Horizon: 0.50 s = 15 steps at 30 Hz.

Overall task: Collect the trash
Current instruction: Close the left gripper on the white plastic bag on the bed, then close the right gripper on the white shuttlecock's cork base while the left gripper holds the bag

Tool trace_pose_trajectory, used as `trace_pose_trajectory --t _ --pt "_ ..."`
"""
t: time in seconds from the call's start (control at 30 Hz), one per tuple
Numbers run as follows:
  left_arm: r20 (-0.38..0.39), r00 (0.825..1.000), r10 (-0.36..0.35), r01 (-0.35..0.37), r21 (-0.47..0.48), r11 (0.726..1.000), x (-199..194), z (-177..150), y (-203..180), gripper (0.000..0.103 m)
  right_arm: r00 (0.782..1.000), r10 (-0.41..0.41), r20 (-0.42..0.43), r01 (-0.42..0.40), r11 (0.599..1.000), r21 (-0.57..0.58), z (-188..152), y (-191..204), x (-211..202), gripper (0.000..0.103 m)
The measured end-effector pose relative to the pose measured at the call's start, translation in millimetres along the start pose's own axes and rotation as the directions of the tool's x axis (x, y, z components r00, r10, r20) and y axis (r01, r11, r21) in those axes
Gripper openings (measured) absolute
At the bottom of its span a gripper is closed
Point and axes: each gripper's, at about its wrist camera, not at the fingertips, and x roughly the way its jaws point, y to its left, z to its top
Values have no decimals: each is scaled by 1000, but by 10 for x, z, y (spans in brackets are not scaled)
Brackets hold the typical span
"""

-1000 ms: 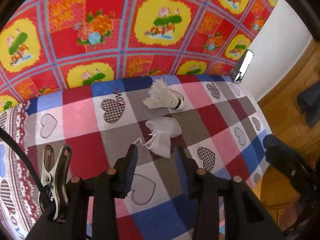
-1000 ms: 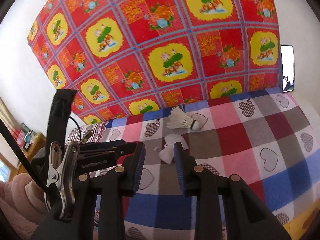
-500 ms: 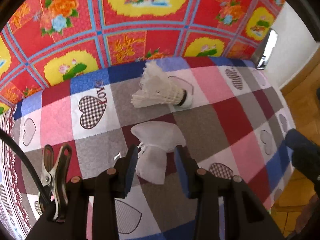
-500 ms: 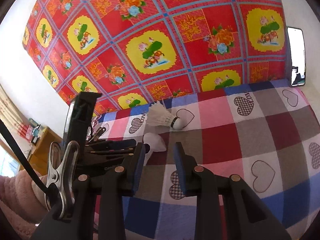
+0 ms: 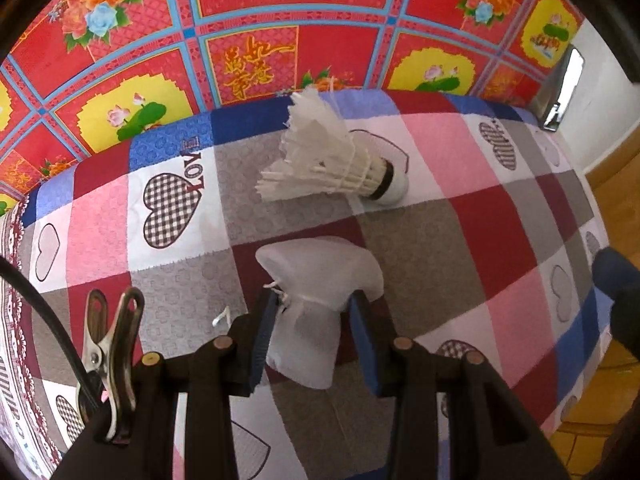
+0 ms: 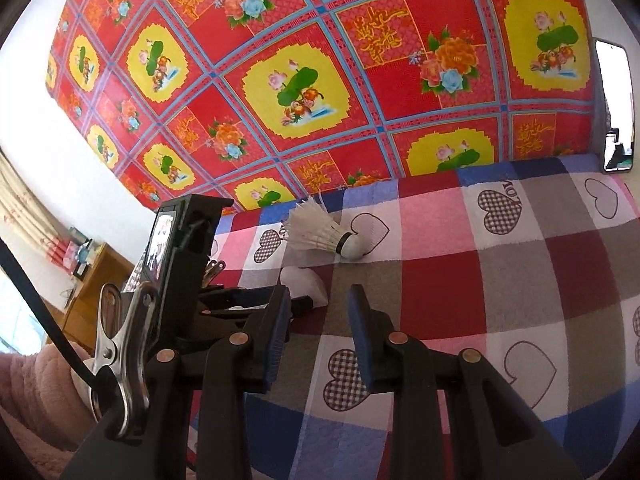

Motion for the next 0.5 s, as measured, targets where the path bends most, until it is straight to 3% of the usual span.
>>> trace_pose_trajectory --t 0.17,0.23,0.3,0.5 --pt "20 1000 23 -23 -2 1000 4 -7 -45 40 1000 0 -7 0 1000 -15 25 -30 23 31" --pt "29 999 17 -17 -9 1000 24 5 -73 34 1000 -2 -16 2 1000 -30 51 -40 53 31" --pt "38 999 -2 3 -24 1000 26 1 -56 20 1000 -5 -23 4 999 -48 74 -35 83 31" --pt "53 998 -37 42 -109 993 -99 -57 139 12 999 -5 -42 2 996 -86 191 -50 246 35"
